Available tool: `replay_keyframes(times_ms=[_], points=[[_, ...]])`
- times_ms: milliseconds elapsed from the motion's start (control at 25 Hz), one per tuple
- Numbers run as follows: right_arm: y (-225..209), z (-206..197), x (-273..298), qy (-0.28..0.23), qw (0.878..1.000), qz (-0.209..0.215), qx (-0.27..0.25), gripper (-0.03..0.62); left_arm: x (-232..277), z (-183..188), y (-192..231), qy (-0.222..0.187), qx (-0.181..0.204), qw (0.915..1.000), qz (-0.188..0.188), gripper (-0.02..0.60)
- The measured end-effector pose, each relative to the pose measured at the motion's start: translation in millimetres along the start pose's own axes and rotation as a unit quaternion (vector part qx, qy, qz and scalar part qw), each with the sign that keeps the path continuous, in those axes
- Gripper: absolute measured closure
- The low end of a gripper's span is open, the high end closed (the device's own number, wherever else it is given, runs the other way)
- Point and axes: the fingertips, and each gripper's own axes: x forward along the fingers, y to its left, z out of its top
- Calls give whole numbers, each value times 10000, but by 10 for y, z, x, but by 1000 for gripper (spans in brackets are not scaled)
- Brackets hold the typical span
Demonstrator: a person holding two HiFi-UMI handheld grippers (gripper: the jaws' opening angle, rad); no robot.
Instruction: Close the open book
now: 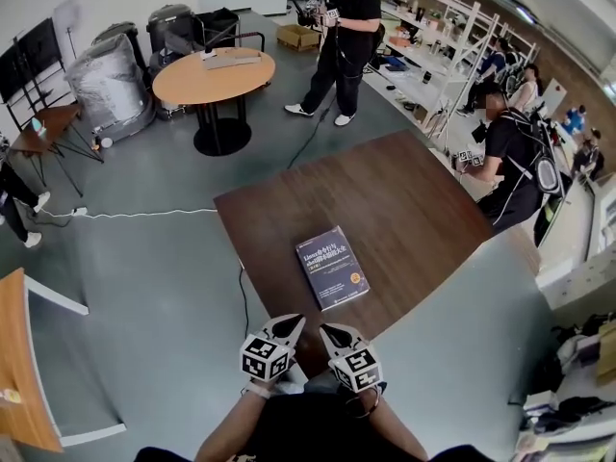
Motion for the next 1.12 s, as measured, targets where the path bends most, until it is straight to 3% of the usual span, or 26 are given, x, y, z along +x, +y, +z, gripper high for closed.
replay_keyframes(times_ms=[880, 1120], points=[[-152, -52, -45, -117, 9988, -346, 331, 606, -31, 80, 71, 23, 91, 9999, -93, 577], [-119, -47, -8, -117, 9990, -278, 331, 606, -66, 97, 93, 46, 139, 9999, -90, 577]])
